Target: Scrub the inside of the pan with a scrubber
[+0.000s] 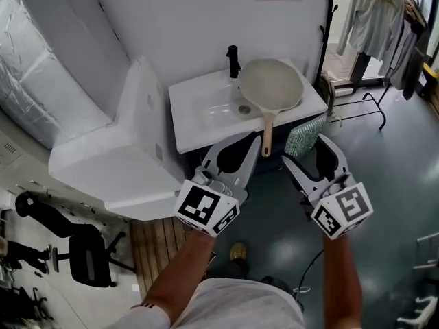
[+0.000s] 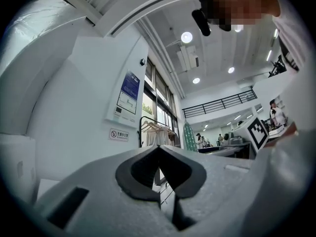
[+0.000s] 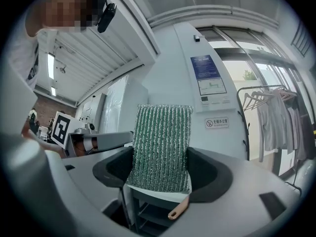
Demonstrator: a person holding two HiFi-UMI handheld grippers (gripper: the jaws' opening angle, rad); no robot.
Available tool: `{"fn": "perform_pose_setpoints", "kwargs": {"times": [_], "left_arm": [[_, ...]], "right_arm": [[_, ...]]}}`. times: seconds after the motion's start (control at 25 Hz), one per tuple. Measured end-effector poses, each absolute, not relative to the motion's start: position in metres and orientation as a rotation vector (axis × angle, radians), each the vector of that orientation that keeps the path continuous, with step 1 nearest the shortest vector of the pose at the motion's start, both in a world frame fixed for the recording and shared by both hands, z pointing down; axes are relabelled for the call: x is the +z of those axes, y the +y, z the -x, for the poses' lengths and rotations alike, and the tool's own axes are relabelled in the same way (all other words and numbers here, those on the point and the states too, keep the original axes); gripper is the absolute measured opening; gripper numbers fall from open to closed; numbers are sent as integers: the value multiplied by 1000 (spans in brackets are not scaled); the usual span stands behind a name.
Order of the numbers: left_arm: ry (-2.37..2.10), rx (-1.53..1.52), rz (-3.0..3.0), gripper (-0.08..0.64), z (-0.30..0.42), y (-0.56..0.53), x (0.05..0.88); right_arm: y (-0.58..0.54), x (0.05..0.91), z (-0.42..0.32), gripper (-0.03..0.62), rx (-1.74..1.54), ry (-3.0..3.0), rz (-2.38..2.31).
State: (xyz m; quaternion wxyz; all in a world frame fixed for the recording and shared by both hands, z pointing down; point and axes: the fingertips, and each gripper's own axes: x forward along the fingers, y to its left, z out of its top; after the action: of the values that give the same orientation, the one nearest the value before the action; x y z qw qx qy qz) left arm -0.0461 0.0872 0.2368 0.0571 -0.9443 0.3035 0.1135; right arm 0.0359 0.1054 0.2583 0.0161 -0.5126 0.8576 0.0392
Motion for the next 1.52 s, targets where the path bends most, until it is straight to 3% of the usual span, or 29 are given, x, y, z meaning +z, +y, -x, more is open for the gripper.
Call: {"fn": "perform_pose_setpoints", "kwargs": {"times": [0.92,1.52], "left_arm": [[878,343,2877,15,52,-55,239],[987,287,2836,15,13,-134,251]], "right_arm": [[-31,262,-33,344,129,2678,1660],[-114,271,-78,344,151,2749,1584]]}}
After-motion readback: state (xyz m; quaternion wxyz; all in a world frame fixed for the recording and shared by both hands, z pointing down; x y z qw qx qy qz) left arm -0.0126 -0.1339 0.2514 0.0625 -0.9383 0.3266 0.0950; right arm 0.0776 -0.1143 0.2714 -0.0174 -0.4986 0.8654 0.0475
